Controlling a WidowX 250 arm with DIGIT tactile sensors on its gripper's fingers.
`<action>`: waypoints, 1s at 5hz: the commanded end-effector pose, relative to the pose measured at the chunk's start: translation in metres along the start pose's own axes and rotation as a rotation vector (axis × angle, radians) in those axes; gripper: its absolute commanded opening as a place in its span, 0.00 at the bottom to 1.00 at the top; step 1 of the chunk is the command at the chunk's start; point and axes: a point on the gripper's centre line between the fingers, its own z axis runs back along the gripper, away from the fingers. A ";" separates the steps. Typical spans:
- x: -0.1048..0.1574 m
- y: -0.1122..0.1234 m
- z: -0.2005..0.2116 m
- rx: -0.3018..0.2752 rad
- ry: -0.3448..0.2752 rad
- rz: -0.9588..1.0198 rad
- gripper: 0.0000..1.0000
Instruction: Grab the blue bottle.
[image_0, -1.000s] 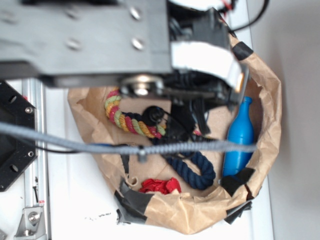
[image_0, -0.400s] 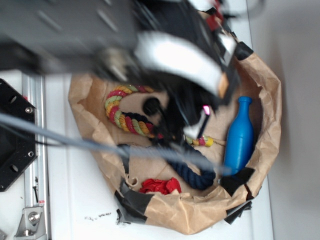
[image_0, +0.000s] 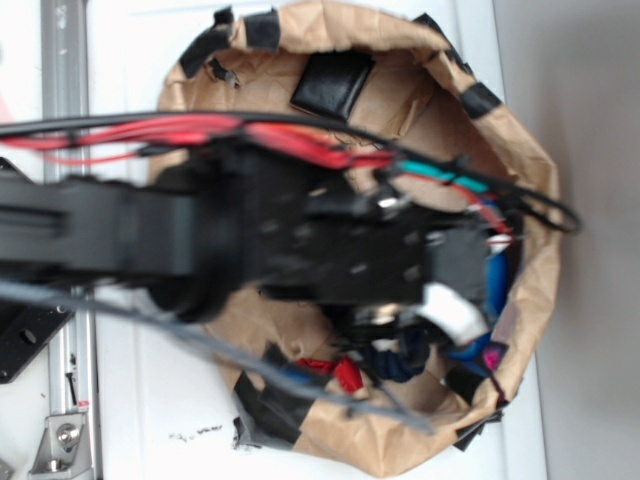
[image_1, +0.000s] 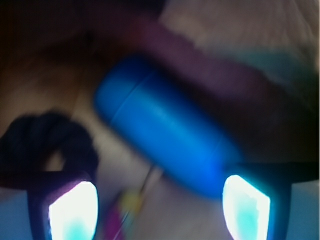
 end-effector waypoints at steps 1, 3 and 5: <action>0.046 0.019 -0.001 0.060 -0.123 -0.056 1.00; 0.024 -0.024 -0.030 -0.298 -0.017 -0.063 1.00; 0.028 -0.029 0.029 -0.196 0.060 -0.055 0.00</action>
